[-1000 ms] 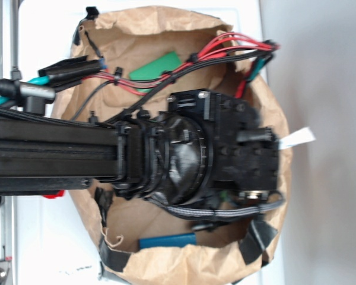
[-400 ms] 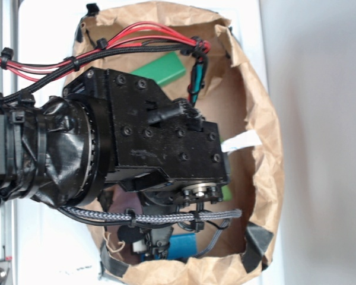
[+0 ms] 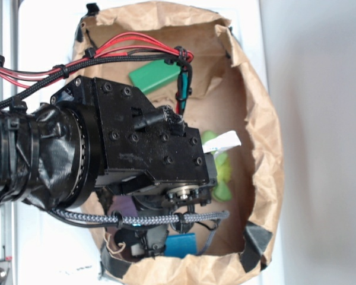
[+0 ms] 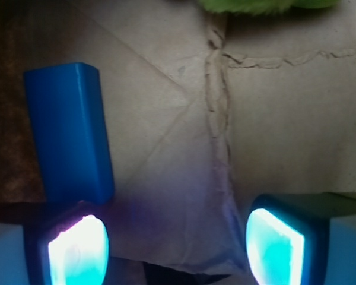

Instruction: Grab the blue block.

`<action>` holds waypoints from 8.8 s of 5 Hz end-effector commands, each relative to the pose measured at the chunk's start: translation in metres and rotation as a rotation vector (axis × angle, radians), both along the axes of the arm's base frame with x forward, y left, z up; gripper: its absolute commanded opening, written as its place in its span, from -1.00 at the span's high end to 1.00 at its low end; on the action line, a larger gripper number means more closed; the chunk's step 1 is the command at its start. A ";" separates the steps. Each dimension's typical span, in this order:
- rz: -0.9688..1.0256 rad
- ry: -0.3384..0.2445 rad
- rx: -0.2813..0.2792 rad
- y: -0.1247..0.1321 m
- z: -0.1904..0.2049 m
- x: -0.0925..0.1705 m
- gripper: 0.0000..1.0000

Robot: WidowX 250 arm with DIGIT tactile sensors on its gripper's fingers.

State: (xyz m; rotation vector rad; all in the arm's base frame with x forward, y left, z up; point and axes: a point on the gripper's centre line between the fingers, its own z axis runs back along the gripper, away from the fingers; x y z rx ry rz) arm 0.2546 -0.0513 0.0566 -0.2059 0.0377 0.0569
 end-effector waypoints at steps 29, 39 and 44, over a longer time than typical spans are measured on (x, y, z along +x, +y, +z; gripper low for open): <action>-0.135 -0.062 -0.174 -0.046 0.003 0.014 -1.00; 0.219 -0.237 0.187 0.070 -0.004 0.067 1.00; 0.062 -0.299 0.053 0.065 0.090 0.007 1.00</action>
